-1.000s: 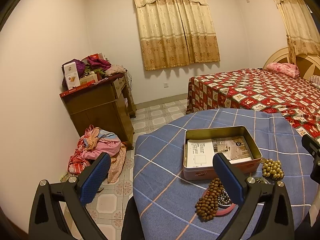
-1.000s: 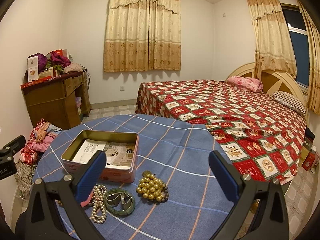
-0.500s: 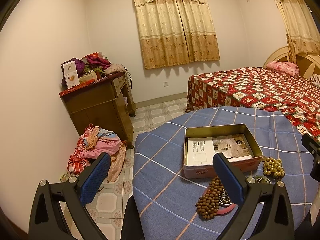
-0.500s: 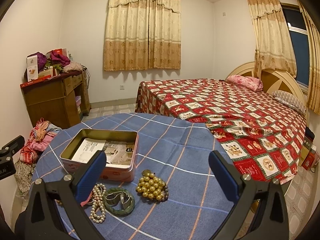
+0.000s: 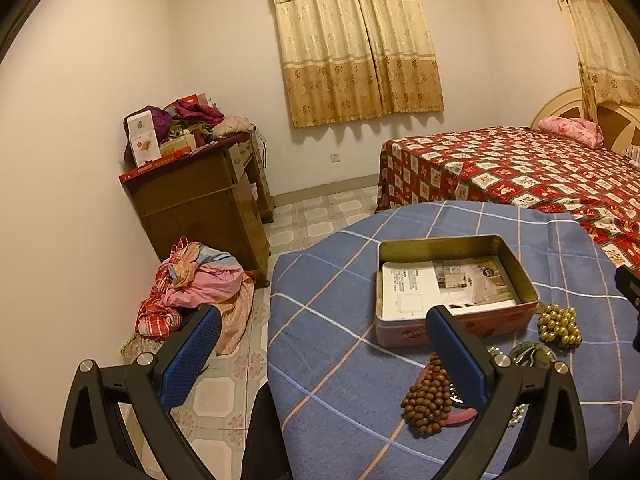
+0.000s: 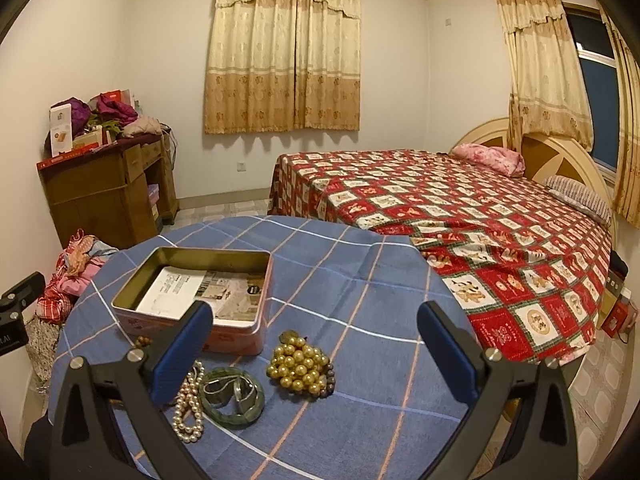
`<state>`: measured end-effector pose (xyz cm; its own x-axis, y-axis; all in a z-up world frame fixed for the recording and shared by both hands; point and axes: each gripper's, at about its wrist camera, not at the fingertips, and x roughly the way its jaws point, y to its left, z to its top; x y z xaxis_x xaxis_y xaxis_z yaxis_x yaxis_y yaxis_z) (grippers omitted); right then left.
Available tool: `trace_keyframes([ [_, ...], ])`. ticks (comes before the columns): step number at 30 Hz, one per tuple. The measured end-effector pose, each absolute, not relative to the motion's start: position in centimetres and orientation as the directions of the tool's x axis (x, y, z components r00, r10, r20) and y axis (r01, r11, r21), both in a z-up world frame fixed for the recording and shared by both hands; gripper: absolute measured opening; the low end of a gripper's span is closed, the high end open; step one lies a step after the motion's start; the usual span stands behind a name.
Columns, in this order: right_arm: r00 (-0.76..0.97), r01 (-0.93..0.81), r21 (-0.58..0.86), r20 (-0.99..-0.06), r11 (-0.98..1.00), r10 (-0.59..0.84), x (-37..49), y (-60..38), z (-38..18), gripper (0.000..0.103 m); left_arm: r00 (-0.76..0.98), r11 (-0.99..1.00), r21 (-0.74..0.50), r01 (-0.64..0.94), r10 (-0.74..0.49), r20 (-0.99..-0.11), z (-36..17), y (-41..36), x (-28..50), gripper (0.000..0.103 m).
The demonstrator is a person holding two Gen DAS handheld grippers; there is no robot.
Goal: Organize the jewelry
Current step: 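Move both tools toward the jewelry beside the pink tin box, then grasp the brown wooden bead strand with the left tool while the right tool grasps the gold bead bracelet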
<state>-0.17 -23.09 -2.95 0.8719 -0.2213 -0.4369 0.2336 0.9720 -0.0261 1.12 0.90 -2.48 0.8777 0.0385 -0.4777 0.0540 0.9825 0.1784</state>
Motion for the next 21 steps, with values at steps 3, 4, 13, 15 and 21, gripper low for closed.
trace_keyframes([
  [3, 0.867, 0.24, -0.038, -0.441, 0.97, -0.231, -0.1, -23.4, -3.9, 0.103, 0.867, 0.984, 0.164, 0.064, 0.027, -0.498, -3.8, 1.2, 1.5, 0.102],
  [4, 0.86, 0.242, -0.053, -0.45, 0.969, -0.24, 0.0, -23.6, -4.5, 0.103, 0.862, 0.984, 0.163, 0.069, 0.023, -0.507, -4.3, 1.1, 1.7, 0.102],
  [13, 0.787, 0.26, -0.072, -0.562, 0.963, -0.254, 1.4, -25.7, -8.7, 0.101, 0.821, 0.967, 0.195, 0.167, -0.028, -0.57, -8.8, -1.8, 2.6, 0.102],
  [15, 0.779, 0.257, -0.087, -0.571, 0.963, -0.259, 1.5, -25.5, -9.1, 0.1, 0.811, 0.964, 0.189, 0.188, -0.043, -0.583, -9.5, -2.2, 2.9, 0.102],
  [21, 0.782, 0.253, -0.013, -0.586, 0.967, -0.213, 1.8, -24.8, -10.1, 0.1, 0.782, 0.954, 0.185, 0.236, -0.073, -0.619, -11.2, -3.4, 3.7, 0.099],
])
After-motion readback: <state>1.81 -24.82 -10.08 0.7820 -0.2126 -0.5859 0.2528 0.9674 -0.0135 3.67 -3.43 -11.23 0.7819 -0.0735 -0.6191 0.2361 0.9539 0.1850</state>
